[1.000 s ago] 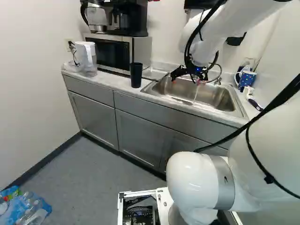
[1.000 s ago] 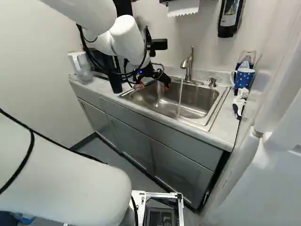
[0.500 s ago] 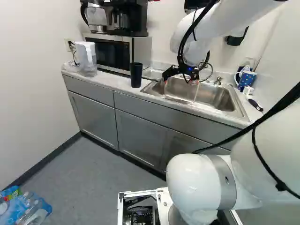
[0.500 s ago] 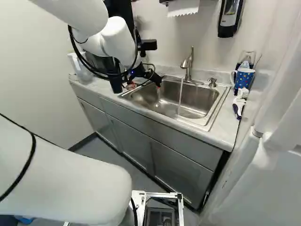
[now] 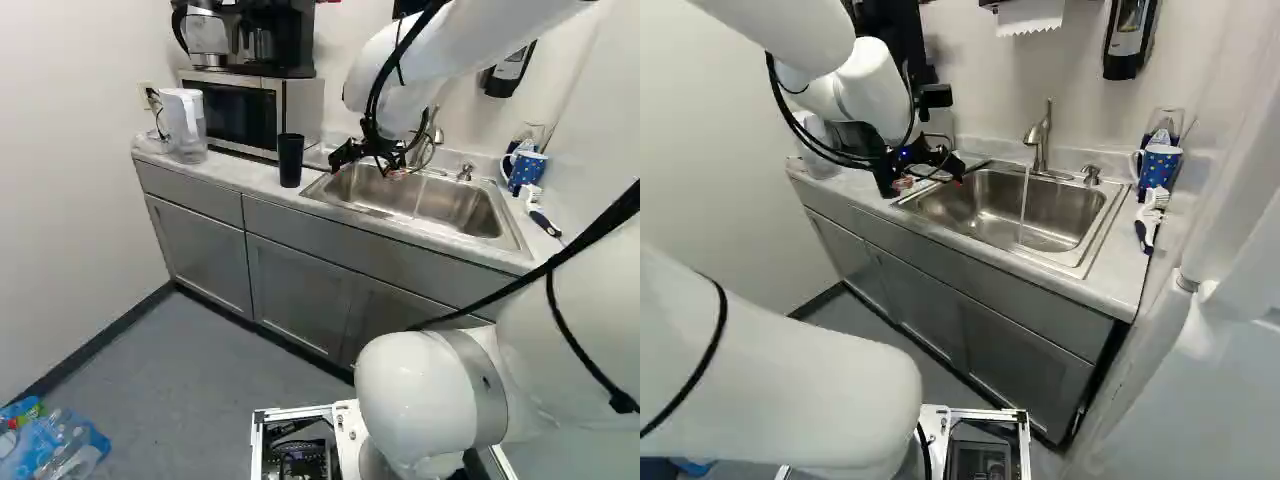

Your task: Rinse the cup and place it in the tray

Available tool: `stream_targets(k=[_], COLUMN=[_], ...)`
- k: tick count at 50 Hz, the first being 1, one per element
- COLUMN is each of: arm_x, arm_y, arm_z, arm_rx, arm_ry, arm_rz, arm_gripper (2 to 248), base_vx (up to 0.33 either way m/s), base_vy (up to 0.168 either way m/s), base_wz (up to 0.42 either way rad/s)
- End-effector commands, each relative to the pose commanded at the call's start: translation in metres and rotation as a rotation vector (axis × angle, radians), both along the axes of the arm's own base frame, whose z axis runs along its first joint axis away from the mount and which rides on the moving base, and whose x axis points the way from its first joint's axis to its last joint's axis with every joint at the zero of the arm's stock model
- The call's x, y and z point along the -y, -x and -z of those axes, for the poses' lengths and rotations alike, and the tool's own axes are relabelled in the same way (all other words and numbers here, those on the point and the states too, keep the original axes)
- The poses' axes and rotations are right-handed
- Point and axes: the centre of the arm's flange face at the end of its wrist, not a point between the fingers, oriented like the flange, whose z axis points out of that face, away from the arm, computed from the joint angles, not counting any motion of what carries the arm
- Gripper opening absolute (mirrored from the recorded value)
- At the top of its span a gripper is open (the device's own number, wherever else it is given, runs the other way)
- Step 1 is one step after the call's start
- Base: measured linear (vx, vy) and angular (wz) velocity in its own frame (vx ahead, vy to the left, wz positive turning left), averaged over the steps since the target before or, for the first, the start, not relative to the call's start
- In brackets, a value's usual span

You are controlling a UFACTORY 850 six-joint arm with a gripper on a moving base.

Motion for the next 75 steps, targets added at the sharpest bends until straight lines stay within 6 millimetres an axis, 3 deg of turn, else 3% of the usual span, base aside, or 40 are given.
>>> stream_targets(k=[26,75], arm_x=[-0.041,-0.12], arm_y=[-0.011,-0.066], arm_z=[-0.001,-0.005], arm_rx=[-0.006,-0.023], arm_ry=[0.0,0.003], arm_rz=[-0.104,-0.265], arm_gripper=[247,247], base_vx=[0.0,0.0], base_vy=[0.0,0.0], base_wz=[0.0,0.0])
